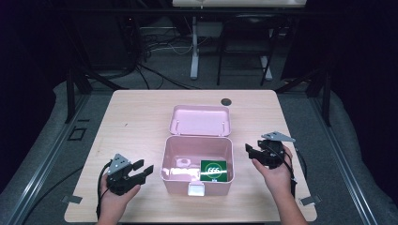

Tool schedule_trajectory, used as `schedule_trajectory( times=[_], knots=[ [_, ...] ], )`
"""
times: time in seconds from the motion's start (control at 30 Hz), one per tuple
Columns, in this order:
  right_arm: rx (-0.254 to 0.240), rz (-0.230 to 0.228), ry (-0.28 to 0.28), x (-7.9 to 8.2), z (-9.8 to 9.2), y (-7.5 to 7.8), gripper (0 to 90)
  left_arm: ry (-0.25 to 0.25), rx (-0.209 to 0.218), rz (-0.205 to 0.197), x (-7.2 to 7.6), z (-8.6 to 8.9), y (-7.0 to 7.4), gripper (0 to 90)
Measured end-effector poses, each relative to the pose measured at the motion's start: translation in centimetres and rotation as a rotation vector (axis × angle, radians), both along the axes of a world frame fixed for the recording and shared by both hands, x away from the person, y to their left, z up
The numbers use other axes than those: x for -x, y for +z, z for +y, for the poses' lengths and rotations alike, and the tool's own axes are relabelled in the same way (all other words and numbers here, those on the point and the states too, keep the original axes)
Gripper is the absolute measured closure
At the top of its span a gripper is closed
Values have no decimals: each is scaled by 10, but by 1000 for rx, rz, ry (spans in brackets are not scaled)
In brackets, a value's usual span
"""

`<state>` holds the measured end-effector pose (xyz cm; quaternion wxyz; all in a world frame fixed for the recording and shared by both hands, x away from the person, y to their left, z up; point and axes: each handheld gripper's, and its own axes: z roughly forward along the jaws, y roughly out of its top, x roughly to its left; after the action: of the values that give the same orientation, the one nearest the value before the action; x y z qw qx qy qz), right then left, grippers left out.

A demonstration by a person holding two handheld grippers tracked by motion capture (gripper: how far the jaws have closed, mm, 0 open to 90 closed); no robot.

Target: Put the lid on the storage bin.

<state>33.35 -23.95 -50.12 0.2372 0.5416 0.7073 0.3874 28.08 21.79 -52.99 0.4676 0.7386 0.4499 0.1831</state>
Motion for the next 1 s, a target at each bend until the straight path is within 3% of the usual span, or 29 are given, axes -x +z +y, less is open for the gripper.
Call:
schedule_trajectory(
  times=[0.3,0.47,0.8,0.83,0.93,0.97,1.0],
  knots=[
    [-47,0,12,-1,5,9,486,5,11,-10,0,-2,8,513],
    [-27,43,51,-7,10,21,486,-18,12,-12,0,-5,12,515],
    [-127,127,106,-26,18,49,496,-40,18,-18,1,-7,19,522],
    [-117,151,112,-27,18,52,498,-43,14,-16,2,-7,20,522],
    [-106,168,115,-32,22,59,503,-51,18,-18,1,-9,23,522],
    [-114,151,114,-35,23,60,503,-56,18,-17,0,-10,24,523],
    [-103,174,117,-36,24,63,506,-60,21,-19,0,-11,26,523]
  ],
)
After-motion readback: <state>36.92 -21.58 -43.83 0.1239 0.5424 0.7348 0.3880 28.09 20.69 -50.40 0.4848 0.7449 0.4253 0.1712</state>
